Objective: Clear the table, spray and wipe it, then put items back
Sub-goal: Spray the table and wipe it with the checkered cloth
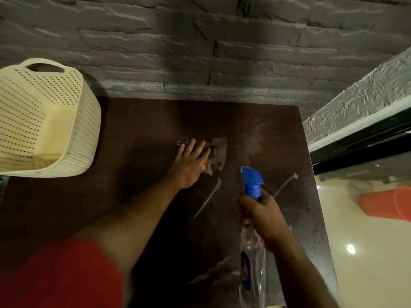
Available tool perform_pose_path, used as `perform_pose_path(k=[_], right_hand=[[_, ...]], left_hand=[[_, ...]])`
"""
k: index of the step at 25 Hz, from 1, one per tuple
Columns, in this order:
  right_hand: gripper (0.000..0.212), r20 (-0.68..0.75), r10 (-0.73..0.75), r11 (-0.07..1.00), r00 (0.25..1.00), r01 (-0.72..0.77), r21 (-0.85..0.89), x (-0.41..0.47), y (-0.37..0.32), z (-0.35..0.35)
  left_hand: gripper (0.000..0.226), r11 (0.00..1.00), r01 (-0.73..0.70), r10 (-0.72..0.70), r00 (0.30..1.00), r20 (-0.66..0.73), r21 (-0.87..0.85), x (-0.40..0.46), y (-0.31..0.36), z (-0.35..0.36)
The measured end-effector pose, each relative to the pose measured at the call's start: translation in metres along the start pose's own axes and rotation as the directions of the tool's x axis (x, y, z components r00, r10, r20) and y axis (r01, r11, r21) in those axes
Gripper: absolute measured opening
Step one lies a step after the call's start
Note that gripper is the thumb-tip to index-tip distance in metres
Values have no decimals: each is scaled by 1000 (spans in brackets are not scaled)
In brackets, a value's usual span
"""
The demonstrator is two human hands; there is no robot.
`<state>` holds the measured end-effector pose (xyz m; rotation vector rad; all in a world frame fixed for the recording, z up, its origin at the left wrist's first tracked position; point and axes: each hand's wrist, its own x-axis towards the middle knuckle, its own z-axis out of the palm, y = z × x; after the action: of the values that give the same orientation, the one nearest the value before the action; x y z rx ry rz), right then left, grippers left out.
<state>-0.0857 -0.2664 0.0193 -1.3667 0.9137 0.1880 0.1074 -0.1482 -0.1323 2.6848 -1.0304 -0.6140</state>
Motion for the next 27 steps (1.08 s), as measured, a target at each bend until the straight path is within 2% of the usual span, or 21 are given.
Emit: perform_pose_path(k=[1, 2, 3, 4, 5, 6, 8, 10, 13, 17, 20, 22, 24, 25, 27], right_hand=[[18, -11, 21, 1000, 1000, -21, -2, -4, 1, -4], [17, -20, 39, 999, 999, -39, -3, -9, 3, -7], [16, -30, 43, 999, 999, -43, -8, -13, 6, -11], [13, -40, 40, 999, 998, -41, -31, -15, 8, -14], [10, -34, 45, 995, 998, -48, -86, -17, 12, -17], [8, -5, 63, 983, 998, -63, -172, -20, 16, -17], [10, 64, 102, 937, 993, -74, -342, -28, 25, -13], [15, 96, 99, 918, 990, -54, -392, -36, 31, -9], [15, 108, 86, 923, 990, -38, -382, -42, 35, -7], [20, 233, 138, 875, 963, -8, -484, -53, 49, -1], [8, 237, 116, 889, 965, 5, -458, -60, 53, -14], [17, 158, 24, 889, 987, 51, -455, -60, 54, -31], [23, 96, -43, 925, 994, 76, -371, -62, 53, -47], [24, 95, -57, 936, 994, 86, -342, -63, 51, -52], [29, 99, -80, 940, 992, 108, -324, -68, 49, -59]], left_hand=[[58, 981, -164, 161, 986, 37, 107, -7, -18, -1], [58, 983, -142, 143, 990, 7, 116, -6, -43, -8], [58, 998, 45, -43, 998, -48, 34, 2, -66, -16], [58, 960, 271, -277, 957, -90, -66, 8, -76, -28], [58, 898, 428, -436, 896, -79, -102, 11, -78, -33], [58, 871, 481, -487, 872, -48, -100, 13, -71, -33], [58, 916, 400, -400, 916, 14, -22, 8, -60, -28], [58, 945, 327, -326, 944, 44, -10, 0, -62, -26], [59, 922, 383, -381, 923, 51, -49, -4, -59, -25], [60, 932, 360, -356, 932, 73, -45, -23, -40, -13], [60, 912, 402, -393, 913, 109, -84, -47, -29, -5], [60, 888, 439, -425, 897, 120, -137, -62, -6, 5], [60, 891, 431, -417, 901, 120, -143, -82, 30, 24], [61, 919, 381, -373, 923, 90, -96, -96, 52, 38], [61, 984, 176, -177, 983, 39, 37, -141, 89, 71]])
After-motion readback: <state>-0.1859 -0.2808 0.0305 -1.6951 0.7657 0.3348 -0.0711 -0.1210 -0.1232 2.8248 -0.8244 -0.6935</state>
